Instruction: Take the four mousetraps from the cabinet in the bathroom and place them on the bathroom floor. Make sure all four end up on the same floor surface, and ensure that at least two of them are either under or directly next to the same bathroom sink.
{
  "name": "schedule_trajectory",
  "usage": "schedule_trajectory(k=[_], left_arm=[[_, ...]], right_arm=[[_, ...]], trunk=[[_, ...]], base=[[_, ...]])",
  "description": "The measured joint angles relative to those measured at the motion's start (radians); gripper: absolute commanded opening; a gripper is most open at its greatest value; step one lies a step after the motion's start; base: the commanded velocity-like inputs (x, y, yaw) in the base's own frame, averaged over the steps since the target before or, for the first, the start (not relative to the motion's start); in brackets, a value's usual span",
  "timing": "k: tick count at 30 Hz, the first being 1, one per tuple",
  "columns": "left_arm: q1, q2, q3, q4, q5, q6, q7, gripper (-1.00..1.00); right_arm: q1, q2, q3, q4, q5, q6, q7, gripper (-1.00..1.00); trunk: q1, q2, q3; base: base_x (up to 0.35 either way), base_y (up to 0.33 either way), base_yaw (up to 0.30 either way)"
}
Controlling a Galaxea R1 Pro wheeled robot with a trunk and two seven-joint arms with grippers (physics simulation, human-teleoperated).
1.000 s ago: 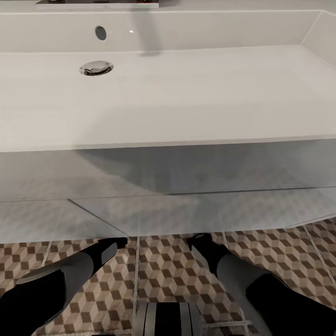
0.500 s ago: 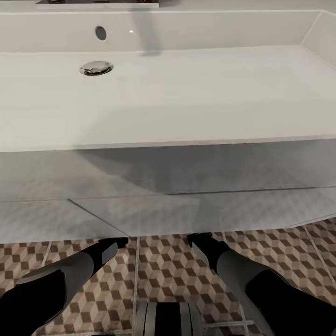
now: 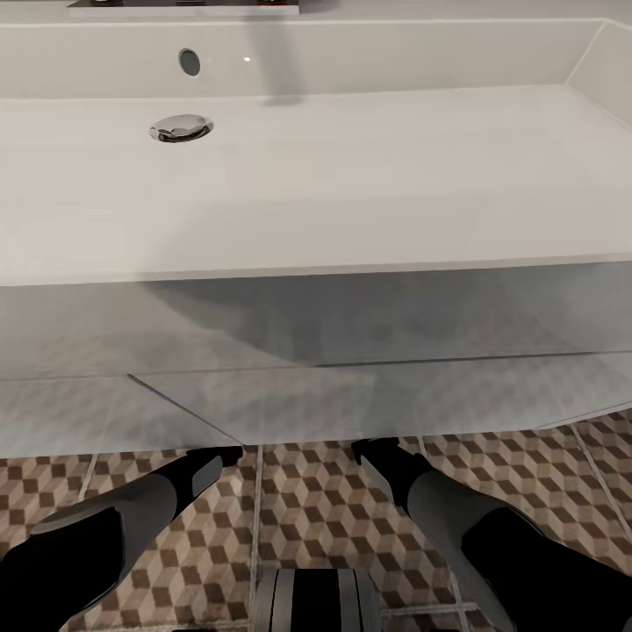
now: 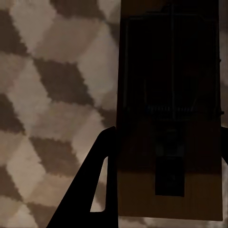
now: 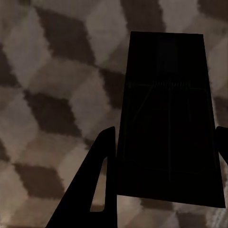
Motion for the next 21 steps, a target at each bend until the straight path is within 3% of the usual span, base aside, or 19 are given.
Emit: schedule_trajectory(k=[21], left_arm=[[0.015,0.001,-0.004,-0.011,-0.001,-0.002,-0.001,-1.00]], right_arm=[[0.008,0.000,0.003,-0.001,0.000,-0.002,-0.001,-1.00]], trunk=[[0.000,0.000,0.000]], base=[[0.031,0.000,0.000]])
